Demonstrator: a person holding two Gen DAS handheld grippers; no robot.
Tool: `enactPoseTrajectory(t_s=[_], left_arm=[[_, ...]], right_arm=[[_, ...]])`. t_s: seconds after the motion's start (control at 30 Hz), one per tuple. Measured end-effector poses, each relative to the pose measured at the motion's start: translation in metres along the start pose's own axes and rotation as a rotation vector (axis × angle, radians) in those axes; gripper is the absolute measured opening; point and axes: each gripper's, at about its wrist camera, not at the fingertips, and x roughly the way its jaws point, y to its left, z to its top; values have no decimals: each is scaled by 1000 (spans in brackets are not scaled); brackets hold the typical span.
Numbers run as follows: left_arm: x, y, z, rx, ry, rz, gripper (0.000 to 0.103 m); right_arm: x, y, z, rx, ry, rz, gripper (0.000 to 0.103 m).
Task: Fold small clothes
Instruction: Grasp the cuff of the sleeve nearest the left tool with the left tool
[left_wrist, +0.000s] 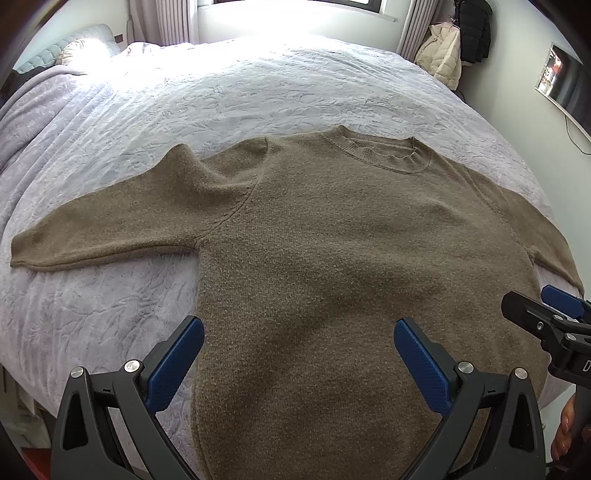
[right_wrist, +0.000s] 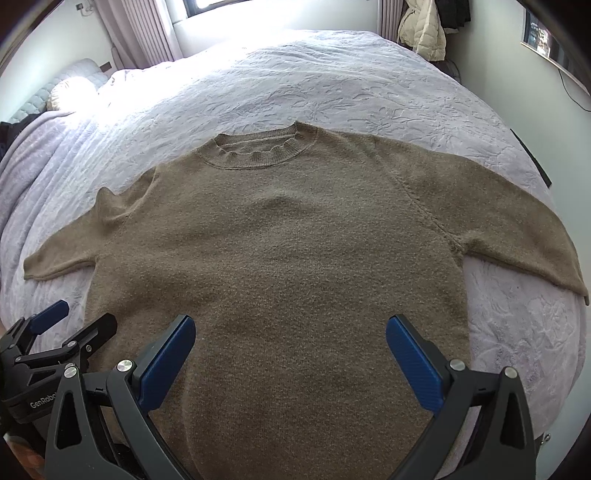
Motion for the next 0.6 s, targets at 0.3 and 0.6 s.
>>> enactPoseTrajectory(t_s=[0.3, 0.6], left_arm=[[5, 7, 1, -12, 10, -10, 103], [11, 54, 7, -117, -17, -110, 103]], right_arm=[[5, 11, 4, -14, 5, 15, 103], [8, 22, 5, -28, 10, 21, 103]])
